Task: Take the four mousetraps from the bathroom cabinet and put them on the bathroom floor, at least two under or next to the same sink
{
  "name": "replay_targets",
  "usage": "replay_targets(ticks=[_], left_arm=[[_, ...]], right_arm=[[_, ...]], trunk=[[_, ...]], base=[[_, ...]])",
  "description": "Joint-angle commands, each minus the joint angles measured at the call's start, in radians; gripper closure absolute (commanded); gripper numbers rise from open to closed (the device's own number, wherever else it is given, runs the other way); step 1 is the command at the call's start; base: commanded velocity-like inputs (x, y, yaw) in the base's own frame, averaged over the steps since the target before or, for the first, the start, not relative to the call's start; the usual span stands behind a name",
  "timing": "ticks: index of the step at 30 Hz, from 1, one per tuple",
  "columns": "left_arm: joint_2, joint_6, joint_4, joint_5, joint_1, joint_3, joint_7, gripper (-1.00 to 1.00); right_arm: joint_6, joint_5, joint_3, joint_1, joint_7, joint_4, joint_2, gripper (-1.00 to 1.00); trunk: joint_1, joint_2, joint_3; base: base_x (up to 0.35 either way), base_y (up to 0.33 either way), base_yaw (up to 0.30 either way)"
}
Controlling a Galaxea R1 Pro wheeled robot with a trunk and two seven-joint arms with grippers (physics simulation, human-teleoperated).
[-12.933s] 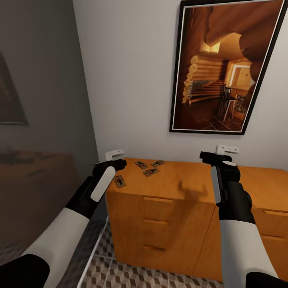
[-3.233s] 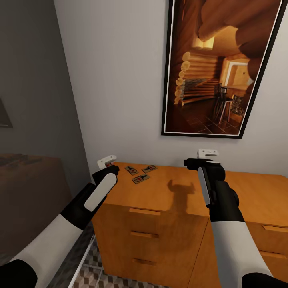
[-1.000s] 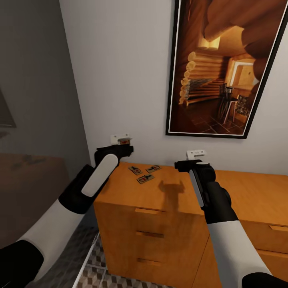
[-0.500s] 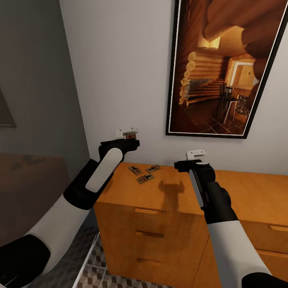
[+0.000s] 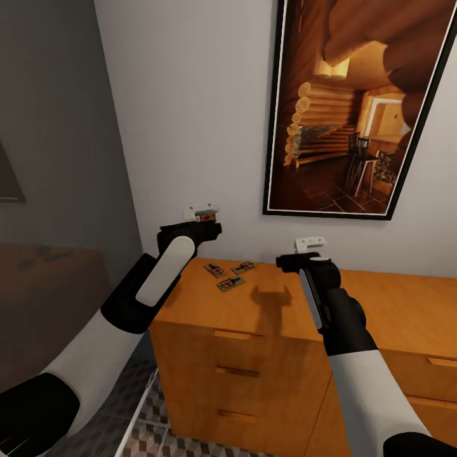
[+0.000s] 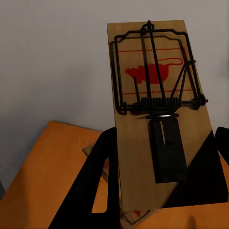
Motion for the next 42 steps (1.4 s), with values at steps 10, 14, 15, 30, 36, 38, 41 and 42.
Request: replay_targets(ticks=[10,14,15,30,36,38,41,42], left_arm=[[0.031,0.005,0.002,0.006,0.001,-0.004,0.013,1.00],[0.048,0.005,0.004,0.006,0.001,-0.004,0.014,1.00],[0.051,0.005,0.004,0.006,0.003,-0.004,0.015,1.00],[0.058,0.005,0.011,0.007,0.007,-0.006,0.042,1.00],[0.058,0.006,0.012,0.007,0.007,-0.007,0.042,1.00],[0.058,0.005,0.013,0.007,0.007,-0.007,0.042,1.00],[0.058,0.005,0.013,0.007,0.012,-0.008,0.042,1.00],[0.058,0.005,0.014,0.007,0.014,-0.009,0.042,1.00]], right_arm=[[0.087,0.011,0.139,0.002,0.001,-0.035,0.005,-1.00],[0.111,0.006,0.262,0.002,0.001,-0.035,0.005,-1.00],[0.112,0.005,0.282,0.002,0.002,-0.035,0.005,-1.00],[0.112,0.013,0.395,-0.002,0.315,-0.035,-0.013,-1.00],[0.104,0.015,0.401,-0.009,0.330,-0.036,-0.046,-1.00],[0.100,0.015,0.406,-0.012,0.348,-0.036,-0.079,-1.00],[0.096,0.017,0.406,-0.024,0.422,-0.034,-0.119,-1.00],[0.096,0.017,0.405,-0.031,0.448,-0.032,-0.130,-1.00]], trunk=[[0.000,-0.001,-0.001],[0.000,-0.001,-0.001],[0.000,-0.001,-0.001],[0.000,-0.001,-0.001],[0.000,-0.001,-0.001],[0.000,-0.001,-0.001],[0.000,-0.001,-0.001],[0.000,-0.001,-0.001]], base=[[0.000,0.000,0.000],[0.000,0.000,0.000],[0.000,0.000,0.000],[0.000,0.000,0.000],[0.000,0.000,0.000],[0.000,0.000,0.000],[0.000,0.000,0.000],[0.000,0.000,0.000]])
